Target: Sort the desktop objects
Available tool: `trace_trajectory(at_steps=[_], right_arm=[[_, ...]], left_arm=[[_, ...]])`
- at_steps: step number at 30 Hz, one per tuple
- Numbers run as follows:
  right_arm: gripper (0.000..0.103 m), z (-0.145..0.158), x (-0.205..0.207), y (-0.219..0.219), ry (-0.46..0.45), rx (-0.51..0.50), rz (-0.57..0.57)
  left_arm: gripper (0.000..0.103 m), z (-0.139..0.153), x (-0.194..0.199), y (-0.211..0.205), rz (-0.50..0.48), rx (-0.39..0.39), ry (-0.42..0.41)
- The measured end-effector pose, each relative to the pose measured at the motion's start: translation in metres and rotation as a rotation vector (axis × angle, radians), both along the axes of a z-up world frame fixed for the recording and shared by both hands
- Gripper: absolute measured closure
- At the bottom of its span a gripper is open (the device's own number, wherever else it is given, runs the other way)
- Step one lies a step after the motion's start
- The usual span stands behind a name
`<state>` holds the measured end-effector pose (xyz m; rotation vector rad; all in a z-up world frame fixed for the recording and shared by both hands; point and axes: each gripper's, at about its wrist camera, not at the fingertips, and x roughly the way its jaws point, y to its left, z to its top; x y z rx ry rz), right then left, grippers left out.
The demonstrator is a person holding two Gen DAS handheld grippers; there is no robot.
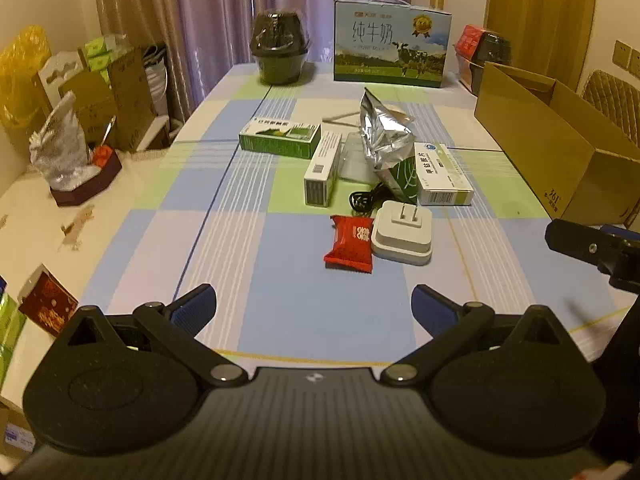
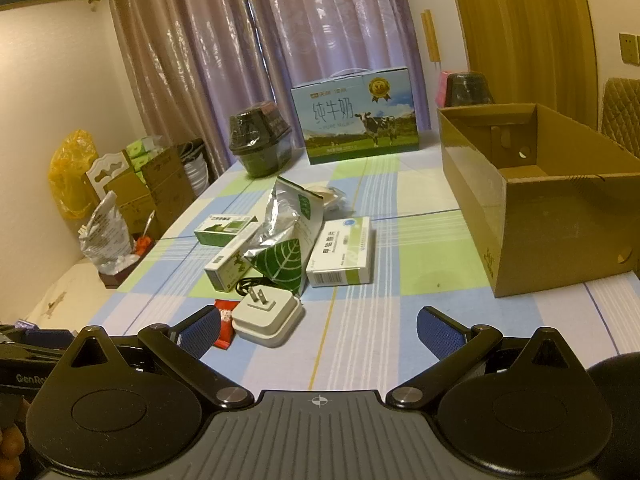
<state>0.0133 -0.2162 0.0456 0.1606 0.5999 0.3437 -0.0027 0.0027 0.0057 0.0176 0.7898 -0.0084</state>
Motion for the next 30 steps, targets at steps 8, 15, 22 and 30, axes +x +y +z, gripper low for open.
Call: trace_trajectory(at_steps=[8,15,22,30], right_arm=[[0.002,0.0006,-0.0005,0.0007,0.000,0.001,-0.001],[0.002,0.0011,-0.0003,0.0011,0.000,0.000,-0.001],[0.002,0.0006,0.0005,-0.0004,0.001,-0.001,0.001],[0.002,-0.0007,0.0003,0.0021,0.002,0.000,0.002]], left_arm=[[0.001,0.0017,-0.0002,0.0016,-0.006,-0.008,0.004],[0.001,0.0016,-0.0013,0.0010,-0.002,-0.015,0.010],[0.001,0.0010,-0.0011,0.0007,-0.003,-0.020,0.013],[0.001,0.0001,-0.0005,0.0005,-0.006,-0.028,0.016]])
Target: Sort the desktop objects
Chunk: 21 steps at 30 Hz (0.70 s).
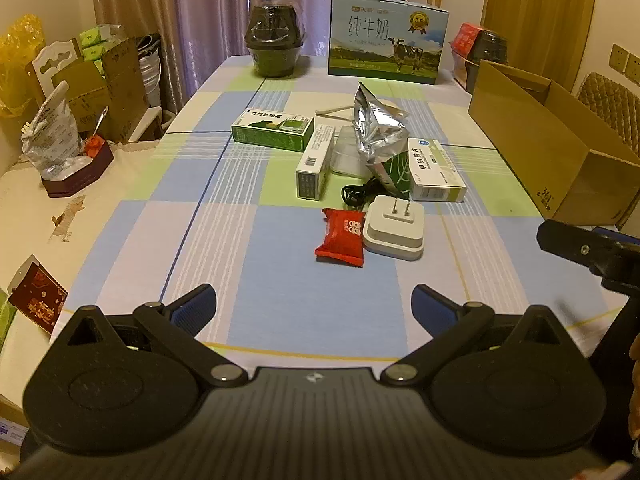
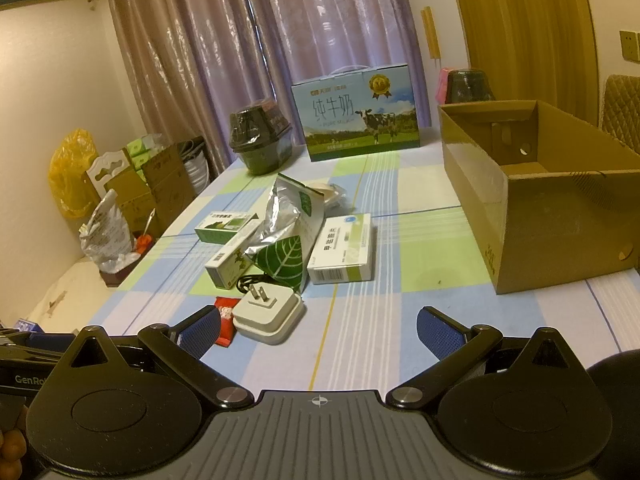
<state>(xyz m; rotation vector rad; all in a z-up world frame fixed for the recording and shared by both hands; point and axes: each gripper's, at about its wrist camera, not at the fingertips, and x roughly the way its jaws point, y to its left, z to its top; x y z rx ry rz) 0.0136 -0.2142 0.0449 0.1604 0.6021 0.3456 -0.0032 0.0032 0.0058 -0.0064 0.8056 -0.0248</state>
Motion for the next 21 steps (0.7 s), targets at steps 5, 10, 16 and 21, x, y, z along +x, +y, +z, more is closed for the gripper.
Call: trace_trajectory(at_steps=[5,10,16,21], right_arm=[[0.002,-0.0017,-0.0022,-0.0007,-0.001,0.001,-0.001],[0.002,-0.0017,-0.0016,-0.0006,0.000,0.001,0.000],[0.002,-0.0023,-0.0013,-0.0005,0.000,0.002,0.000],[0.002,-0.0028,-0.0011,-0.0006,0.001,0.002,0.001]], left_arm=[[0.001,0.0004,0.0000,-0.0008,0.000,-0.003,-0.001],[0.001,0.0004,0.0003,-0.0009,0.002,-0.002,-0.001],[0.001,0.0005,0.0003,-0.0013,0.002,-0.002,-0.001],[0.001,0.0014,0.0010,-0.0011,0.001,-0.004,0.003]])
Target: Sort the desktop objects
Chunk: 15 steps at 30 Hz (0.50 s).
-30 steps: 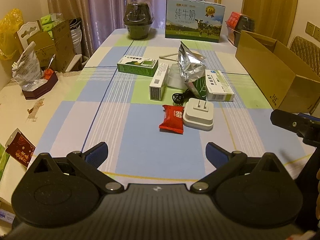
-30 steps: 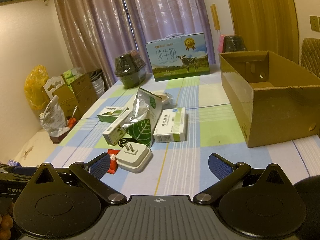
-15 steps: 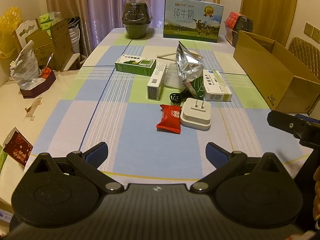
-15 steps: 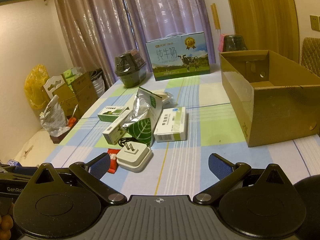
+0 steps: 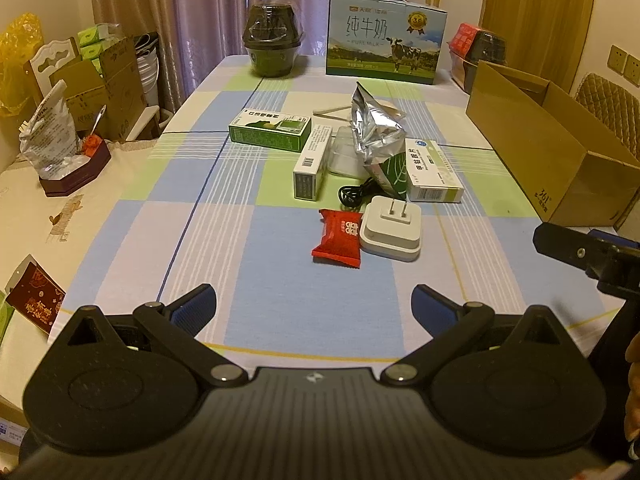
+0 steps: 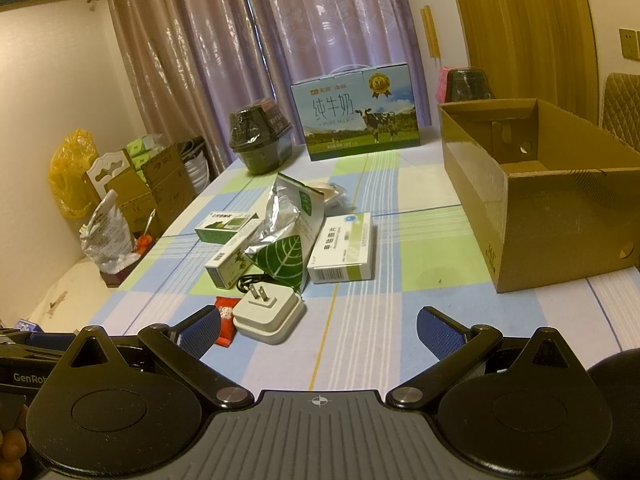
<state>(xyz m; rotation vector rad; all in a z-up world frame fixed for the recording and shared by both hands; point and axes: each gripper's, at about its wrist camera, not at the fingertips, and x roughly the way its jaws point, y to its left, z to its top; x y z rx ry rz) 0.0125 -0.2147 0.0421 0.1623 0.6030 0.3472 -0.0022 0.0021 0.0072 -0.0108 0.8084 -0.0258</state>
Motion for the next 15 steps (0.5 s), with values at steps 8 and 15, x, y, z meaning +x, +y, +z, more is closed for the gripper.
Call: trace_trajectory(at_steps=[8,15], right_arm=[[0.002,-0.0004,0.0003,0.0000,0.001,0.001,0.000],[0.002,-0.0021,0.0001,0.0015,0.002,0.001,0.000]], left_arm=[[0.001,0.0005,0.0008,-0.0003,-0.003,0.000,0.000],[0.001,0.0004,0.0014,-0.0008,-0.002,0.000,0.000]])
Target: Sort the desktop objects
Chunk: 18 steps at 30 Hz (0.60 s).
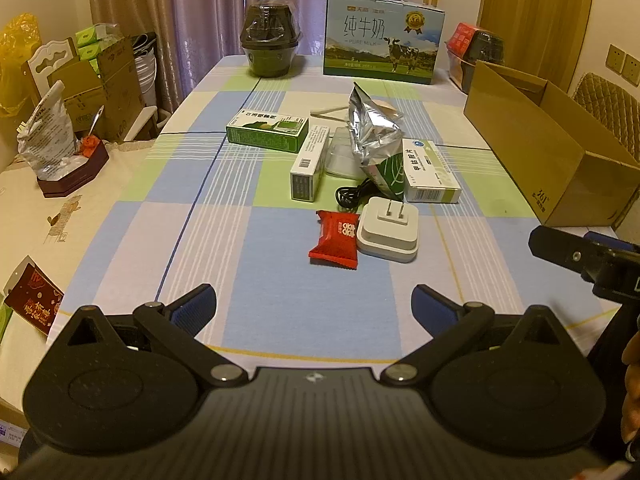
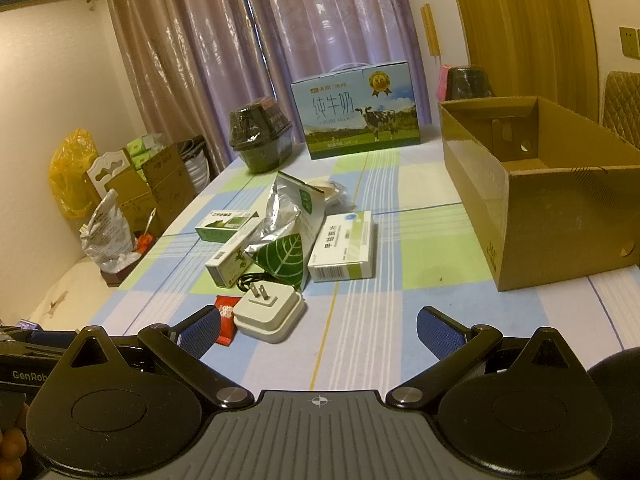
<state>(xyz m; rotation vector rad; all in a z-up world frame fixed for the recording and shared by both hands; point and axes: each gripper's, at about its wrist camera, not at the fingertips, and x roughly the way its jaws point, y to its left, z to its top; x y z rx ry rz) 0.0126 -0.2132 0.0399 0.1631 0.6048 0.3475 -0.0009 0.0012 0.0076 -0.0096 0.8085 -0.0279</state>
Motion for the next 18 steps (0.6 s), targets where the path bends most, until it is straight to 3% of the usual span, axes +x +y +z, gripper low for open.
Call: trace_trajectory(at_steps=[18], right_arm=[[0.002,-0.0046,-0.0019,0.0034,-0.004,0.003,0.007]], left_arm=[[0.001,-0.0007,0.0027,-0.0030,-0.012,0.004,0.003]])
